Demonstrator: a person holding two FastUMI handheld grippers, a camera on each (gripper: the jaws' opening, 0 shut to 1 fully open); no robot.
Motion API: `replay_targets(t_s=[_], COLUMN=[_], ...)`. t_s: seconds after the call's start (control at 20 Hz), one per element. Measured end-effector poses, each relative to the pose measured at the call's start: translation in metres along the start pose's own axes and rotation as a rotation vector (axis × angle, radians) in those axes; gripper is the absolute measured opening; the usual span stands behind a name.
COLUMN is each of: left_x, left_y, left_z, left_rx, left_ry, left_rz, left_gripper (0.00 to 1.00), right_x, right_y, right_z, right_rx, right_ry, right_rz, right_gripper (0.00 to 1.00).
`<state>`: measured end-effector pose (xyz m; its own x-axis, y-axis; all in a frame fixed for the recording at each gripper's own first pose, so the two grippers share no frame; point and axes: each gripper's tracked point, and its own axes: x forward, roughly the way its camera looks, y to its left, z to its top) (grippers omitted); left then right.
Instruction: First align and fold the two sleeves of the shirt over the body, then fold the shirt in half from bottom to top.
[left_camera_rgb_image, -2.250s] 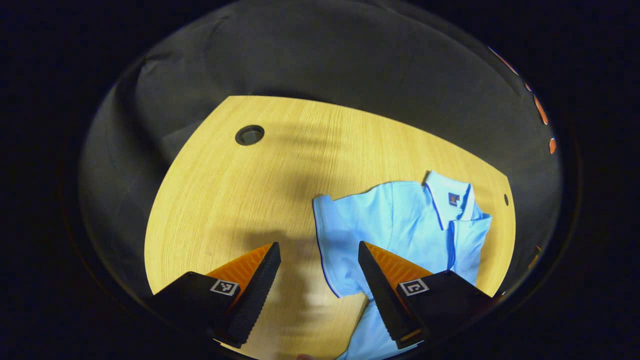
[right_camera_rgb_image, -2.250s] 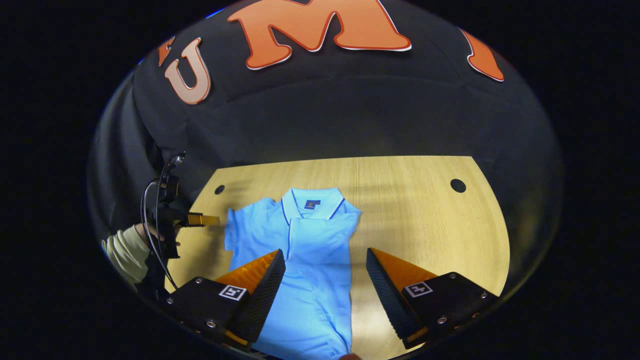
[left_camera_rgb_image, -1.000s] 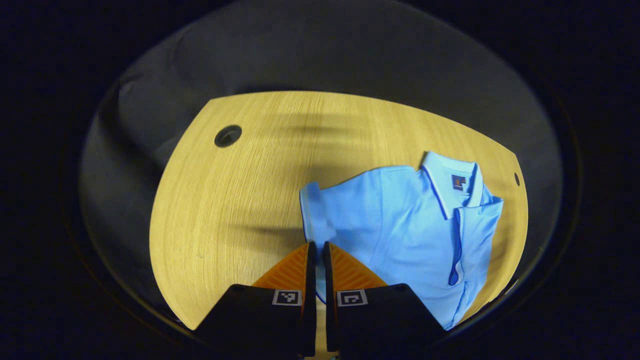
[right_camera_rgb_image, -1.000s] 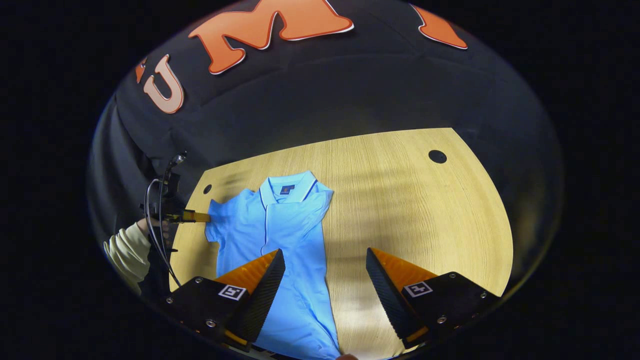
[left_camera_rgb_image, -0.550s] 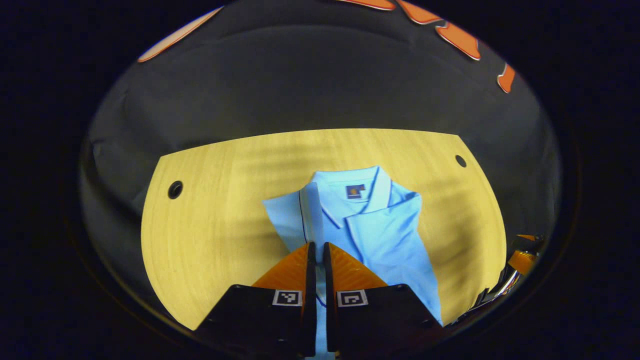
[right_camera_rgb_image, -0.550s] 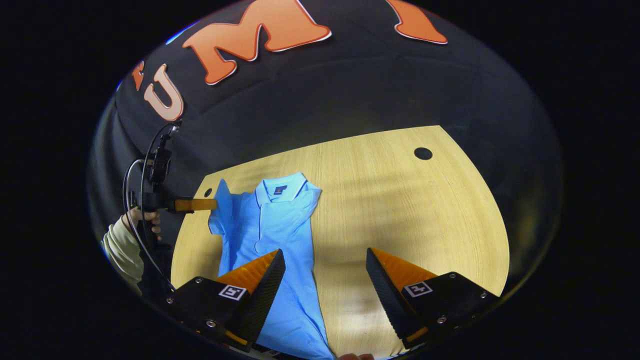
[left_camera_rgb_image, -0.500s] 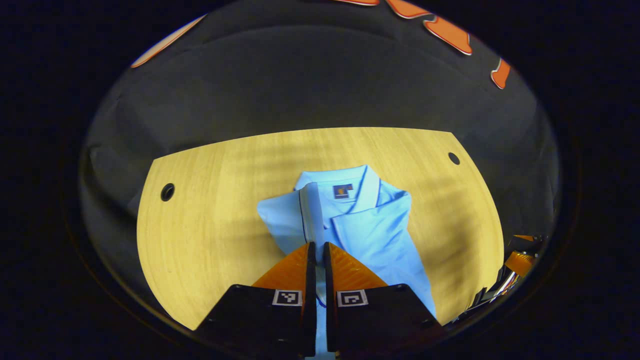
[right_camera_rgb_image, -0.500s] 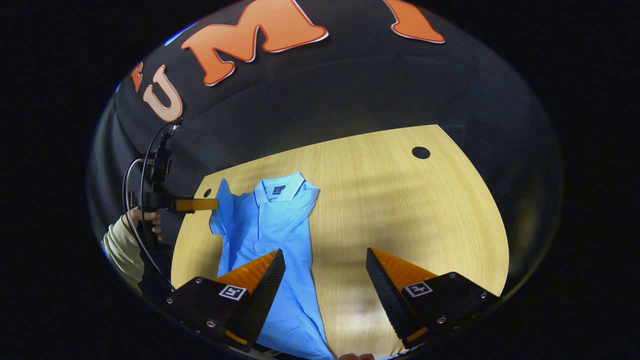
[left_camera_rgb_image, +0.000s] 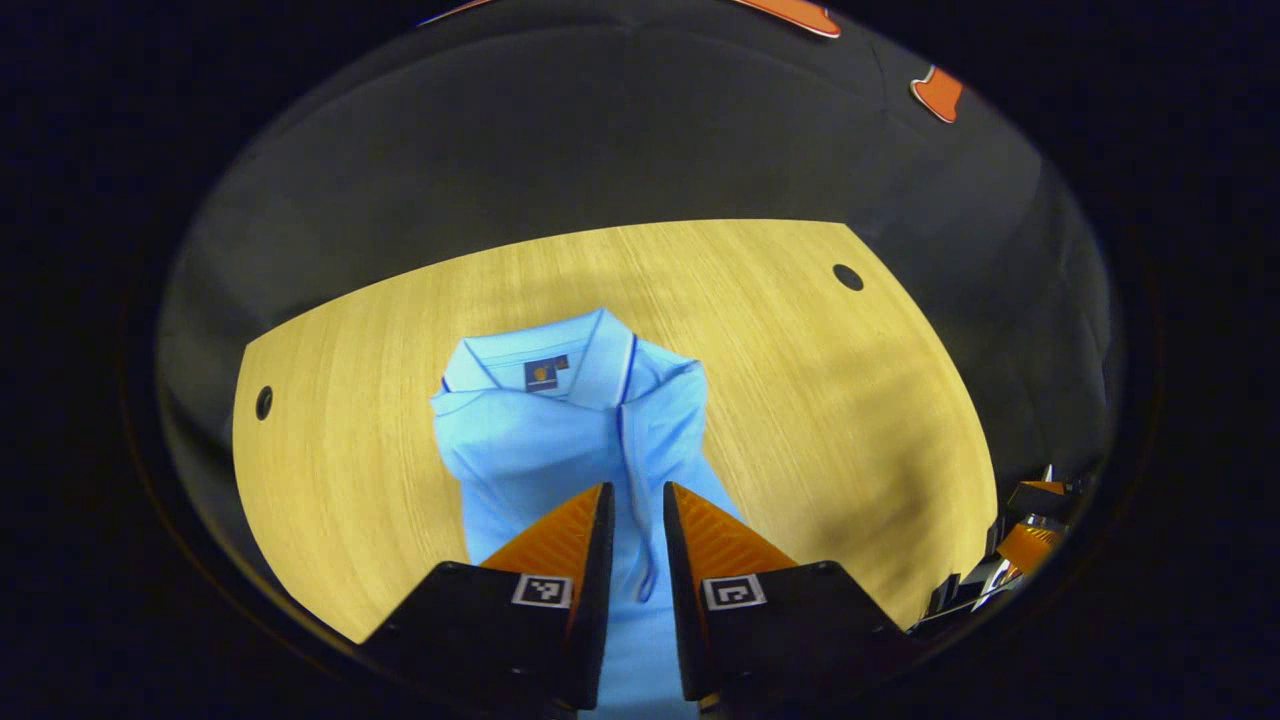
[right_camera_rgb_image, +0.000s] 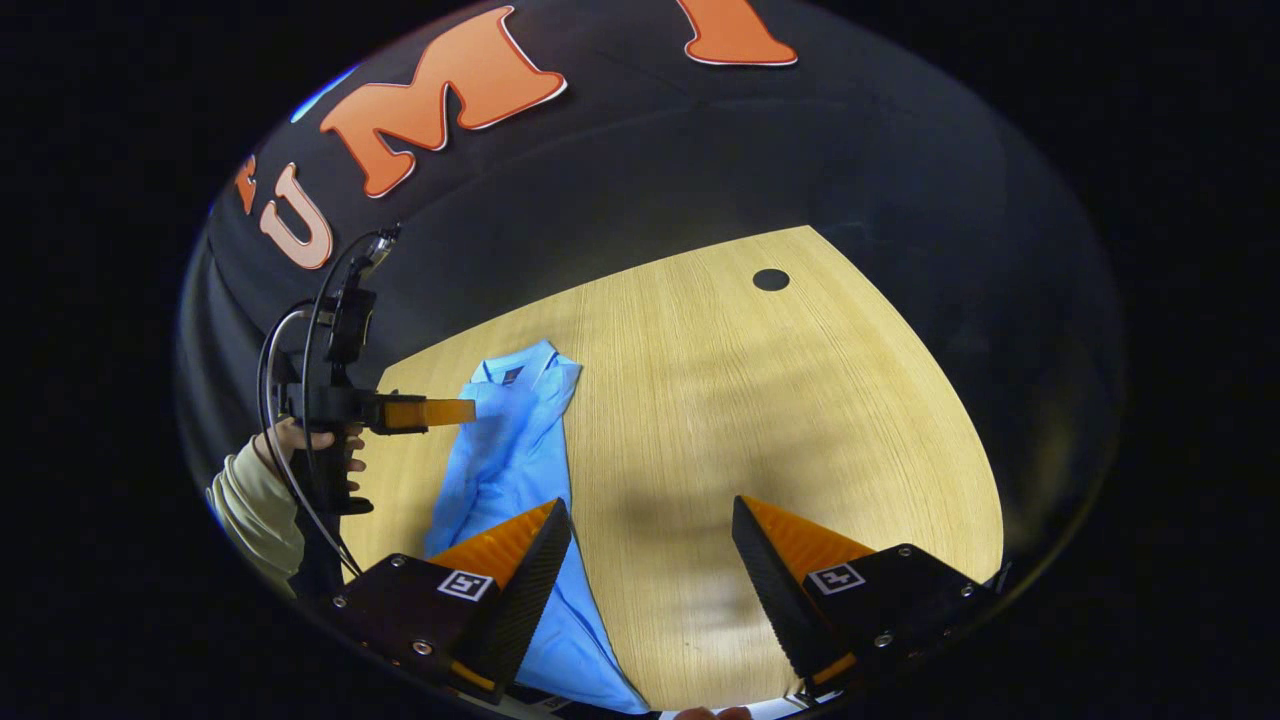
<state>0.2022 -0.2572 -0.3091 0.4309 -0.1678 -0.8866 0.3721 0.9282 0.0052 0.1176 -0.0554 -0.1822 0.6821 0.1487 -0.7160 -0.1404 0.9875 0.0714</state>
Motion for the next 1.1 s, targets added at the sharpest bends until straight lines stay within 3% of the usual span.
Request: replay_targets(t_s=[0.05,0.2,0.35,0.6,0.9,1.1], left_x=[-0.002,-0.020,-0.048,-0.087,-0.113,-0.139], left_y=[-0.002,-0.002,0.016,0.085,0.164,0.181], left_z=[-0.002,-0.015,-0.039,-0.100,-0.207,-0.279], left_rx=[0.005,-0.026,-0.059,-0.115,-0.246,-0.242], left_ry=[-0.006,-0.017,-0.032,-0.031,0.047,0.107], left_rz=[-0.001,-0.013,-0.003,0.067,0.123,0.142], left_gripper=[0.43,1.00,1.00,1.00,1.00,1.00], right_x=[0.001,0.001,0.005,0.018,0.023,0.011], right_y=[0.000,0.002,0.015,0.047,0.076,0.069], right_z=[0.000,-0.008,-0.024,-0.054,-0.114,-0.172], right_rx=[-0.003,-0.023,-0.070,-0.113,-0.198,-0.219], right_ry=[0.003,0.016,0.056,0.124,0.239,0.342], right_rz=[-0.005,-0.015,-0.015,-0.009,-0.029,-0.062], right_gripper=[0.99,0.99,0.98,0.99,0.99,0.99])
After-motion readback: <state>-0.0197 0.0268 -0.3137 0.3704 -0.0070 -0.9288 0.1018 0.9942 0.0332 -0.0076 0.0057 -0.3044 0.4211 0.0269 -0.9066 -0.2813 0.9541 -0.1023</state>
